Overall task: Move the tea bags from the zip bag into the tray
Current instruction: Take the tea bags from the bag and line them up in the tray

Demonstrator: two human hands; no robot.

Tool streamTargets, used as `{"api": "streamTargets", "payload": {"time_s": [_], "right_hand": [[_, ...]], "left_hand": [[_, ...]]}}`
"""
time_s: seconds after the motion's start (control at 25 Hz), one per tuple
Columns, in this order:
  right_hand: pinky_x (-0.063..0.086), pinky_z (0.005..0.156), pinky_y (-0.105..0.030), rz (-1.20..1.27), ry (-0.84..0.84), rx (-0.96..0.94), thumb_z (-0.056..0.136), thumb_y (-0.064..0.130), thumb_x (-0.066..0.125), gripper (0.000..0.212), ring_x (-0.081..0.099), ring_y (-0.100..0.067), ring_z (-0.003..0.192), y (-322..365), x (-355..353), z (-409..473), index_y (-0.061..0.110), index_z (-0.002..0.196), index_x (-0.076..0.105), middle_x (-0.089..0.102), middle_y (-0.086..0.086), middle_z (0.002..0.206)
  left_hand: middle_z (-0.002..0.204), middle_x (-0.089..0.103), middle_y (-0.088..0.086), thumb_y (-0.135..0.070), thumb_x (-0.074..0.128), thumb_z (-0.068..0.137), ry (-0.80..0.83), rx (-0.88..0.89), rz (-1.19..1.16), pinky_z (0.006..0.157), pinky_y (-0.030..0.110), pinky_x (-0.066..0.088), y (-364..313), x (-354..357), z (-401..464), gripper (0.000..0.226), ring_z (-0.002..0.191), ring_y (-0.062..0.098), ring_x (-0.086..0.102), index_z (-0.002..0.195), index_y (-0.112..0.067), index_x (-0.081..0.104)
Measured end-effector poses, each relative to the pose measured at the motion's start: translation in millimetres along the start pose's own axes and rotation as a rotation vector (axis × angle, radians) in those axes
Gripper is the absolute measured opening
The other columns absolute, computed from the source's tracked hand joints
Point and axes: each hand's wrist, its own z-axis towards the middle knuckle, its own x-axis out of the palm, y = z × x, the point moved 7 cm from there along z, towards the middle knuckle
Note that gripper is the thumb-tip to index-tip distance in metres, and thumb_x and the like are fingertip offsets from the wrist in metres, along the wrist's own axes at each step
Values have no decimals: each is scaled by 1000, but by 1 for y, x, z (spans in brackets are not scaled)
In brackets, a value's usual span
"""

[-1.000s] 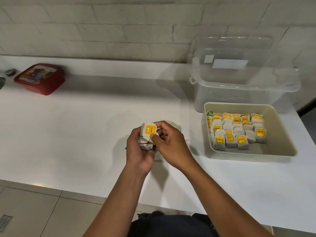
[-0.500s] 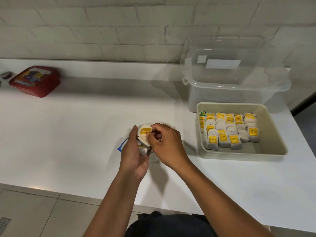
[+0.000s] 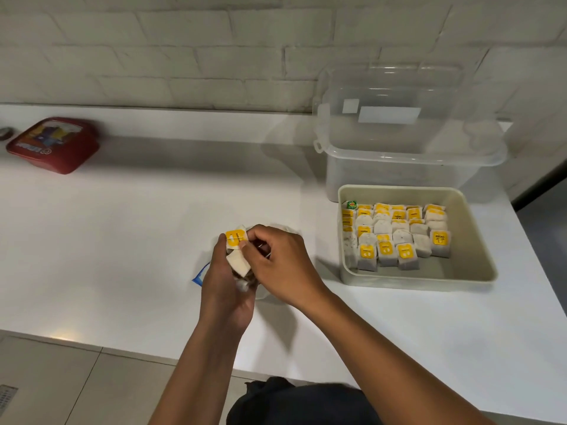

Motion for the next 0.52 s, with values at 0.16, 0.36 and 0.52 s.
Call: {"api": "streamTargets", "payload": {"time_s": [0.16,0.36,0.52], "right_hand": [[43,63,-27,15,6,-50,91,21,63,18,51,-14,64,6,-9,0,11,76,61,57,1,65],[41,62,-23,12,-78,-152,90,17,64,18,48,-12,65,12,-22,1,13,74,57,54,5,68],[43,60,-28,65,-123,-145,90,16,64,15,51,-14,64,11,-41,1,13,76,60,56,6,69]], "left_hand": [[82,69,0,-34,48,100,25,6,3,71,27,50,6,13,-2,28,79,12,69,86,-19,66],[70,57,-1,-30,47,98,100,25,-123,66,24,49,2,39,0,31,71,11,61,72,-19,59],[69,57,0,-27,45,98,158,9,-139,63,24,51,3,57,-1,31,70,13,62,71,-17,59]]}}
